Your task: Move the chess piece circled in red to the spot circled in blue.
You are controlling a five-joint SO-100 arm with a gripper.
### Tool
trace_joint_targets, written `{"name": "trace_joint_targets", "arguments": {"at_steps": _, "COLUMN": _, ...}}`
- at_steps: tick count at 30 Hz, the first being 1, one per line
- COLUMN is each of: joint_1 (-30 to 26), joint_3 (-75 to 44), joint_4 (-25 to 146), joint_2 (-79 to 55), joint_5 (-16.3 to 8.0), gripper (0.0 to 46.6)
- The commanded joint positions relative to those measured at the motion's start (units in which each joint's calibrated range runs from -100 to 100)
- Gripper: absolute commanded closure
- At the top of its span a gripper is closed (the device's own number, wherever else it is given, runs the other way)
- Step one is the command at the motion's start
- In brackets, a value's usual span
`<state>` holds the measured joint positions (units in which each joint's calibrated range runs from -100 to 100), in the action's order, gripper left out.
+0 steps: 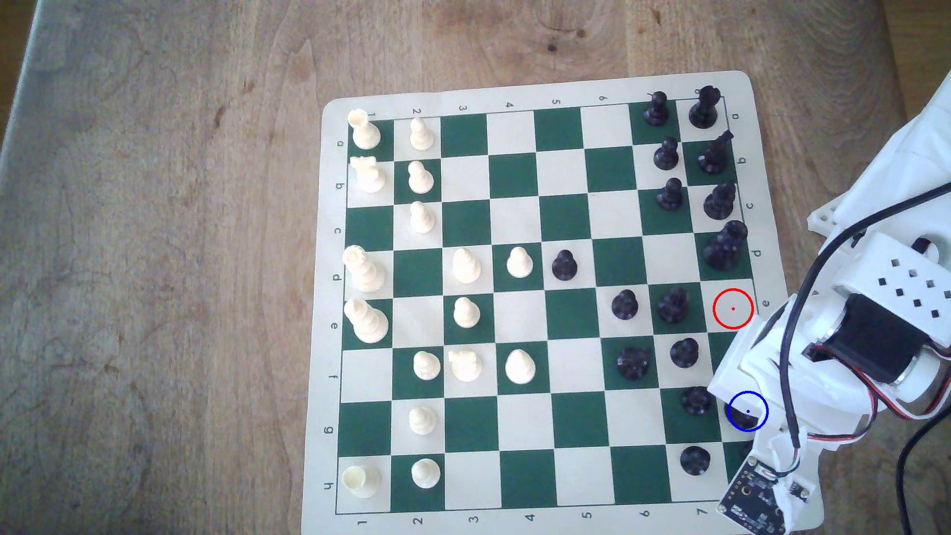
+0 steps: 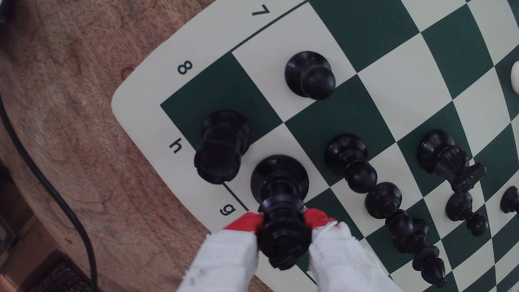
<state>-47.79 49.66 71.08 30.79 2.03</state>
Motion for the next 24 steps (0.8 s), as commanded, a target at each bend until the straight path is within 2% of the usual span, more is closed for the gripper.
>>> {"name": "trace_joint_targets", "arguments": {"at_steps": 1, "joint_1": 0.04, "joint_3": -4.15, "joint_4": -0.64, "joint_2": -0.4, "joint_5": -0.1, "gripper": 45.4}}
{"name": "trace_joint_targets", "arguments": {"at_steps": 9, "joint_1": -0.2, "joint_3": -3.88, "joint_4": -1.38, "joint_2": -0.57, "joint_5": -0.34, "gripper": 44.4}}
{"name": "trace_joint_targets", "arguments": {"at_steps": 15, "joint_1": 0.11, "joint_3": -2.61, "joint_4": -1.46, "joint_2": 0.36, "joint_5": -1.37, "gripper": 36.6}}
{"name": "trace_joint_targets", "arguments": {"at_steps": 24, "joint_1": 1.29, "joint_3": -2.24, "joint_4": 1.08, "joint_2": 4.86, "joint_5": -1.03, "gripper": 35.9}}
